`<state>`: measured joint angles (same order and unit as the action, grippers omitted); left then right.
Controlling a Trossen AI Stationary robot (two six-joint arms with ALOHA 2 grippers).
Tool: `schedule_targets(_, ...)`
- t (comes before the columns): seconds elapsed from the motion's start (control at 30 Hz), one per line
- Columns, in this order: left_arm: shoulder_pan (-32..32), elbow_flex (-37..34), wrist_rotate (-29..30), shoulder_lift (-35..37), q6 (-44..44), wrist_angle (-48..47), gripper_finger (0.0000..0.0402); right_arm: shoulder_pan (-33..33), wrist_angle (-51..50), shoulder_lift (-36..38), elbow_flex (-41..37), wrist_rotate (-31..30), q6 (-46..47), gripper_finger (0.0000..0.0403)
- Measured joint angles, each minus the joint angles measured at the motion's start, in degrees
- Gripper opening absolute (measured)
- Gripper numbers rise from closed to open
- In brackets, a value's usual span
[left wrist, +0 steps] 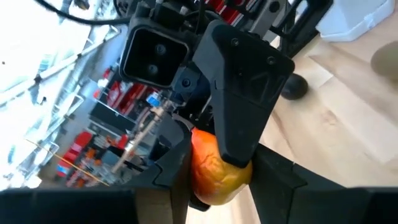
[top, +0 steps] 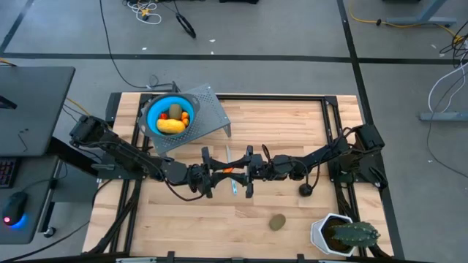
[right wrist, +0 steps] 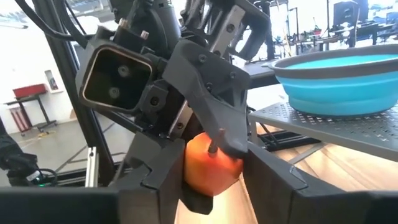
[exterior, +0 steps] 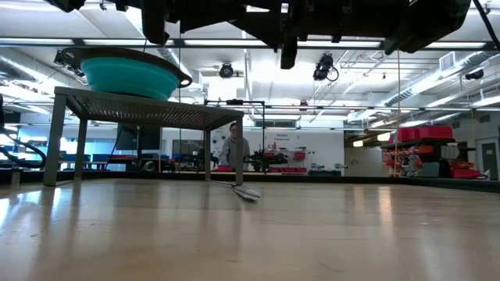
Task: Pick & Place Fruit
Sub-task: Put the orange peach into the blue strainer bowl on the shelf
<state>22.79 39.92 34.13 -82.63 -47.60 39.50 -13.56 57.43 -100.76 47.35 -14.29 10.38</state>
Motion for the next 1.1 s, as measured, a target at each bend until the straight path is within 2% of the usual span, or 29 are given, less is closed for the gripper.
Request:
schedule_targets(0.27, 0.0, 0.0, 4.95, -0.03, 12.39, -2.74, 0.014, -0.35, -5.11, 2.19, 0.0, -4.27, -3.96, 0.0185)
schedule_targets(0.47, -0.25, 0.02, 5.13, -0.02, 15.9, -3.38, 0.0142, -1.15, -19.09, 8.6, -0.02, -8.62, -4.96, 0.0186)
schedule_targets(0.63, -3.03, 0.09, 2.94, 1.98, 23.67, -4.21, 0.0135, -2.65, -30.07, 14.3, -0.11, -11.56, -5.78, 0.0186)
schedule_targets(0.77, -6.79, 0.11, -1.57, 7.18, 30.47, -10.74, 0.0139, -4.0, -37.77, 18.31, -0.11, -11.23, -5.97, 0.0186)
schedule_targets(0.87, -9.38, 0.14, -1.89, 13.67, 33.1, -17.65, 0.0141, -5.12, -42.43, 19.88, -0.11, -11.22, -5.69, 0.0186)
schedule_targets(1.0, -12.21, 0.13, 1.56, 22.89, 38.4, -27.34, 0.0138, -6.31, -46.37, 20.14, -0.11, -11.2, -5.26, 0.0186)
schedule_targets(1.1, -13.69, 0.15, 8.19, 29.14, 42.27, -36.24, 0.0138, -6.72, -48.41, 20.14, -0.11, -11.2, -5.01, 0.0186)
